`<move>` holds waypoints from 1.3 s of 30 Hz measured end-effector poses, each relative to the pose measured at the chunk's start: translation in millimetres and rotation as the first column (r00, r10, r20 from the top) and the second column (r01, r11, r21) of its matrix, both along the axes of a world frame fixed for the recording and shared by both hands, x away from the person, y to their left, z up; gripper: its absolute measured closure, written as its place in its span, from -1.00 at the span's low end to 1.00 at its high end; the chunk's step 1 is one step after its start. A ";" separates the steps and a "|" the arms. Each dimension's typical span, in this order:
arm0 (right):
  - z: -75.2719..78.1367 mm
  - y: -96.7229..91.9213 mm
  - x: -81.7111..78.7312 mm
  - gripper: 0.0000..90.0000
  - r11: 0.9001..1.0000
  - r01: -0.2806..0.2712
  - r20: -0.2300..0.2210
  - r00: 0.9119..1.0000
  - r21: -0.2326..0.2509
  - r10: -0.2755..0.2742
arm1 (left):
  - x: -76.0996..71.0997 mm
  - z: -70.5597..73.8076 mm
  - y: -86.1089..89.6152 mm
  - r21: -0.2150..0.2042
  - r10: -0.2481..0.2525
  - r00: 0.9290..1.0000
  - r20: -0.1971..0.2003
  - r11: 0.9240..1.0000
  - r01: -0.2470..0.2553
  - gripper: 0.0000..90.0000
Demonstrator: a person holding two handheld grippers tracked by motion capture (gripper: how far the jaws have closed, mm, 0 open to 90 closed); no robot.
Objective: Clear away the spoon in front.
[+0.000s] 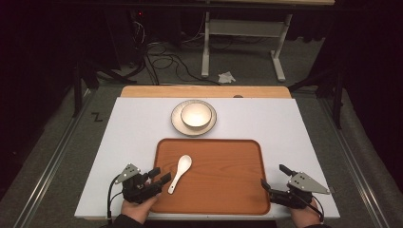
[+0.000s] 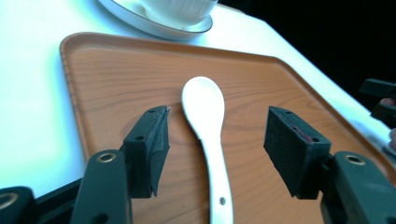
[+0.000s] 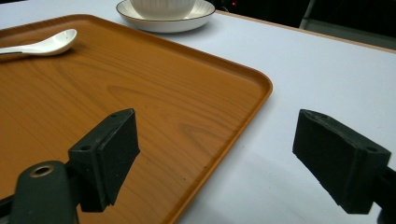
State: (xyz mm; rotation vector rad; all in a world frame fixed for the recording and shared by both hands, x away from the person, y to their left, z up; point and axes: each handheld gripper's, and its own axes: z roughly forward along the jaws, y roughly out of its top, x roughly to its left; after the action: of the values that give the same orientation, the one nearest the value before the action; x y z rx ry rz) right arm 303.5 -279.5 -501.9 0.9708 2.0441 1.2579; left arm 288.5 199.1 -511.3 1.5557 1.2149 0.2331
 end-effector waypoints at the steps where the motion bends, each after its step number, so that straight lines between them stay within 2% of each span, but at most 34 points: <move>1: -0.1 0.1 0.0 -0.66 1.000 0.000 -0.001 1.000 0.002 0.000 | -0.2 0.5 -0.5 0.020 0.000 1.000 0.005 1.000 0.000 -0.07; 3: 0.0 -0.2 0.2 -0.66 1.000 0.001 -0.001 1.000 0.000 -0.001 | -1.3 2.2 -3.9 0.095 -0.005 1.000 0.018 0.995 0.004 0.06; 4: 0.0 -0.2 0.2 -0.66 1.000 0.001 -0.001 1.000 0.000 -0.001 | -1.3 2.2 -3.9 0.095 -0.005 1.000 0.018 0.995 0.004 0.18; 5: 0.3 -0.5 -0.2 -0.66 1.000 0.006 -0.004 1.000 0.003 -0.006 | -1.9 2.9 -7.0 0.163 -0.033 0.999 0.022 0.986 0.029 0.39; 7: 0.4 -0.7 -0.6 -0.66 1.000 0.007 -0.005 1.000 0.004 -0.007 | -1.8 2.1 -9.4 0.207 -0.048 0.999 -0.007 0.977 0.048 0.69; 8: 0.4 -0.7 -0.6 -0.66 1.000 0.007 -0.005 1.000 0.004 -0.007 | -1.8 2.1 -9.4 0.207 -0.048 0.999 -0.007 0.977 0.048 0.85; 9: 0.5 -0.7 -0.8 -0.66 1.000 0.006 -0.004 1.000 0.004 -0.006 | -1.6 0.9 -13.7 0.275 -0.055 0.998 -0.033 0.959 0.062 0.96; 12: 0.7 -0.7 -0.6 -0.66 1.000 0.004 0.001 1.000 0.003 -0.004 | -0.3 -1.1 -21.4 0.351 -0.061 0.996 -0.070 0.933 0.082 1.00; 14: 0.8 -0.5 -0.6 -0.66 1.000 0.003 0.001 1.000 0.003 -0.003 | 0.1 -1.9 -24.8 0.375 -0.067 0.994 -0.088 0.922 0.095 1.00; 15: 0.8 -0.5 -0.6 -0.66 1.000 0.003 0.001 1.000 0.003 -0.003 | 0.1 -1.9 -24.8 0.375 -0.067 0.994 -0.088 0.922 0.095 1.00; 16: 0.8 -0.4 -0.5 -0.66 1.000 0.003 0.001 1.000 0.002 -0.003 | 0.3 -2.6 -28.5 0.395 -0.069 0.992 -0.104 0.913 0.105 1.00; 23: 0.9 -0.7 -1.0 -0.66 1.000 0.003 0.002 1.000 0.003 -0.003 | -0.1 -3.4 -34.2 0.395 -0.096 0.986 -0.136 0.907 0.143 1.00; 24: 1.0 -1.0 -1.1 -0.66 1.000 0.004 0.003 1.000 0.003 -0.004 | -0.9 -2.8 -36.4 0.400 -0.110 0.985 -0.135 0.903 0.156 1.00; 27: 1.0 -1.0 -1.1 -0.66 1.000 0.004 0.003 1.000 0.002 -0.004 | -2.1 -2.1 -39.4 0.404 -0.124 0.983 -0.136 0.899 0.169 1.00; 28: 1.0 -0.8 -1.1 -0.66 1.000 0.004 0.003 1.000 0.002 -0.004 | -3.1 -1.7 -42.8 0.411 -0.132 0.982 -0.138 0.894 0.178 1.00; 31: 0.7 -0.5 -1.0 -0.66 1.000 0.001 0.004 1.000 0.002 -0.001 | -3.9 -0.8 -46.7 0.421 -0.146 0.980 -0.139 0.886 0.191 1.00; 33: 0.7 -0.5 -1.1 -0.66 1.000 0.000 0.004 1.000 0.002 0.000 | -4.2 -0.8 -49.1 0.412 -0.155 0.978 -0.142 0.889 0.201 1.00; 39: 0.8 -0.9 -1.4 -0.66 1.000 0.003 0.003 1.000 0.000 -0.003 | -4.2 -1.2 -53.6 0.413 -0.172 0.975 -0.144 0.885 0.217 1.00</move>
State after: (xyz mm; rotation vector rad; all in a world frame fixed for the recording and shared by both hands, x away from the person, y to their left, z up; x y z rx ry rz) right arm 302.1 -280.4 -501.1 0.9717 2.0392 1.2573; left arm 284.3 145.5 -512.5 2.0828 1.1230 0.3042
